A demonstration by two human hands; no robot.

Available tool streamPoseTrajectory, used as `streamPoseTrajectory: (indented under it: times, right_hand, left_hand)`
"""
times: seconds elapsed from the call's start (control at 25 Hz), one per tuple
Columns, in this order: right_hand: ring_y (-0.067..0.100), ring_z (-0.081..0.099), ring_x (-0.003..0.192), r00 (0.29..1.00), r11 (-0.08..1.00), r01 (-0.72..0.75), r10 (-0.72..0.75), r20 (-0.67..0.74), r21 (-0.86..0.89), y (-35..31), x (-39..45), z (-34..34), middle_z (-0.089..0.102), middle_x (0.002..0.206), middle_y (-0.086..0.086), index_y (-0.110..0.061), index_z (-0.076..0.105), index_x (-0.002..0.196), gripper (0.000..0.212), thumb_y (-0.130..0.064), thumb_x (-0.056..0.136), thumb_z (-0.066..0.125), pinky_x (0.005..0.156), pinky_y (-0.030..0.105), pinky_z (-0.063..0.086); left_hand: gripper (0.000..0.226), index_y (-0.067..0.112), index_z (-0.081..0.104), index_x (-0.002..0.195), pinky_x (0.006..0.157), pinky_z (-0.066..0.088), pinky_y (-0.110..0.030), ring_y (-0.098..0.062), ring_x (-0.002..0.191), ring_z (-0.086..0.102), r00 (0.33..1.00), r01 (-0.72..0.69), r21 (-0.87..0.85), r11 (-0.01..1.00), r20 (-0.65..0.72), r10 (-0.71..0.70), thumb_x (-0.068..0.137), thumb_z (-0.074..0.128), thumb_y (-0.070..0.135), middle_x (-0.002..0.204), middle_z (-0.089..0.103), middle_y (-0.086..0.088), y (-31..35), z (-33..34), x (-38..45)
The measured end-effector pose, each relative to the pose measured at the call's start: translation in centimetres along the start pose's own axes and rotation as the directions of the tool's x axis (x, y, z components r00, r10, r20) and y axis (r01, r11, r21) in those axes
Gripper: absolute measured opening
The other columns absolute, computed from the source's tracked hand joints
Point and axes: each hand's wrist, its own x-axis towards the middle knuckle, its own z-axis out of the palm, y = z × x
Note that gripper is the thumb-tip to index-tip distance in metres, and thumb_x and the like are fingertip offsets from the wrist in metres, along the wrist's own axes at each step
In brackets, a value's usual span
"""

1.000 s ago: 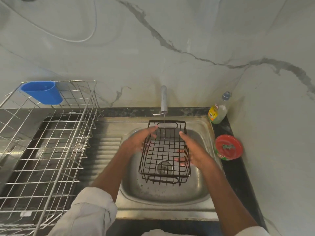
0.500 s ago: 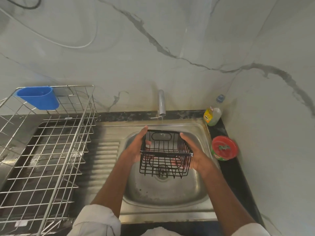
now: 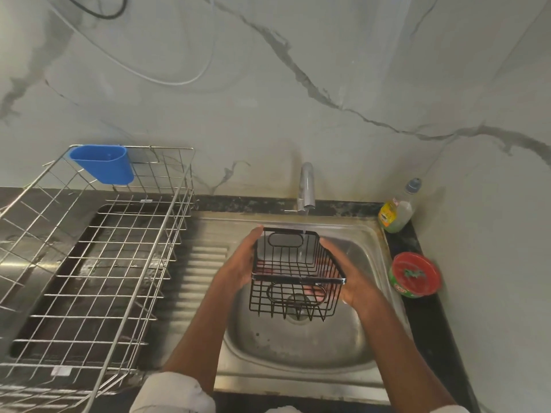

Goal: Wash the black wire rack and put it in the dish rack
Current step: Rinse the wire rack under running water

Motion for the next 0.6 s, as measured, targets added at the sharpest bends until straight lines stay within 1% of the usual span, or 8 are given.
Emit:
streamPoseTrajectory:
  times: [0.08,0.12,0.16,0.24,0.28,0.36,0.48,0.6]
  right_hand:
    - [0.039,0.074,0.103,1.000,0.998,-0.025,0.024,-0.019,-0.064,0.3,-0.4,-1.7,0.074,0.115,0.017,-0.020,0.070,0.124,0.065,-0.065,0.079,0.076,0.097,0.062,0.055]
    - [0.037,0.076,0.100,0.999,0.995,-0.030,0.027,-0.036,-0.100,0.4,-0.6,-2.7,0.075,0.116,0.016,-0.023,0.068,0.129,0.073,-0.071,0.074,0.077,0.095,0.061,0.057]
    - [0.036,0.077,0.097,0.999,0.990,-0.016,0.009,-0.051,-0.137,0.5,-0.7,-3.8,0.074,0.119,0.015,-0.025,0.064,0.133,0.078,-0.073,0.073,0.077,0.092,0.060,0.058]
    - [0.035,0.078,0.093,0.997,0.971,0.028,-0.044,-0.064,-0.236,0.2,-1.2,-5.1,0.070,0.124,0.013,-0.030,0.054,0.142,0.074,-0.068,0.081,0.073,0.087,0.057,0.061]
    - [0.035,0.078,0.092,0.995,0.964,0.044,-0.065,-0.071,-0.263,0.1,-1.4,-5.7,0.068,0.126,0.011,-0.034,0.048,0.146,0.074,-0.063,0.083,0.074,0.088,0.056,0.061]
    - [0.032,0.076,0.100,0.989,0.955,0.094,-0.121,-0.081,-0.282,0.2,-1.3,-6.4,0.063,0.133,0.003,-0.045,0.037,0.152,0.092,-0.051,0.074,0.085,0.091,0.057,0.059]
    - [0.024,0.060,0.125,0.967,0.930,0.202,-0.239,-0.089,-0.306,1.4,-0.9,-6.4,0.052,0.145,-0.010,-0.050,0.036,0.148,0.114,-0.034,0.055,0.101,0.094,0.053,0.057]
    - [0.015,0.054,0.130,0.910,0.842,0.312,-0.399,-0.117,-0.440,2.0,-0.2,-5.6,0.054,0.137,-0.017,-0.048,0.044,0.135,0.112,-0.028,0.043,0.104,0.108,0.047,0.049]
  left_hand:
    - [0.042,0.012,0.065,0.112,0.086,0.065,-0.041,-0.028,0.088,0.080,0.999,0.035,0.056,0.998,-0.014,-0.034,0.106,0.057,0.052,0.095,0.079,-0.015,-0.9,0.7,0.9]
    - [0.049,0.008,0.064,0.122,0.093,0.064,-0.049,-0.036,0.103,0.077,0.998,0.058,0.092,0.994,0.013,-0.059,0.103,0.061,0.053,0.111,0.078,-0.020,-1.6,0.9,1.8]
    - [0.052,0.005,0.062,0.129,0.090,0.064,-0.050,-0.039,0.110,0.075,0.993,0.095,0.119,0.988,0.060,-0.103,0.102,0.063,0.049,0.124,0.073,-0.023,-2.1,1.4,2.5]
    - [0.040,0.008,0.057,0.139,0.078,0.066,-0.041,-0.033,0.110,0.077,0.984,0.097,0.187,0.977,0.128,-0.122,0.107,0.060,0.031,0.138,0.065,-0.017,-2.4,2.4,3.7]
    - [0.036,0.014,0.055,0.144,0.080,0.065,-0.040,-0.029,0.111,0.077,0.979,0.077,0.205,0.976,0.168,-0.113,0.109,0.057,0.022,0.143,0.062,-0.012,-2.5,3.0,4.3]
    - [0.038,0.023,0.053,0.149,0.095,0.061,-0.046,-0.028,0.120,0.071,0.977,0.065,0.200,0.978,0.188,-0.103,0.112,0.050,0.015,0.148,0.060,-0.008,-2.0,4.0,5.7]
    - [0.036,0.028,0.064,0.143,0.095,0.058,-0.039,-0.026,0.127,0.067,0.984,0.055,0.181,0.982,0.159,-0.085,0.113,0.048,0.014,0.142,0.068,0.000,-0.9,5.1,8.0]
    - [0.027,0.022,0.073,0.125,0.081,0.061,-0.032,-0.023,0.118,0.072,0.994,0.006,0.244,0.970,0.103,-0.032,0.109,0.056,0.009,0.134,0.074,-0.004,0.1,6.7,9.8]
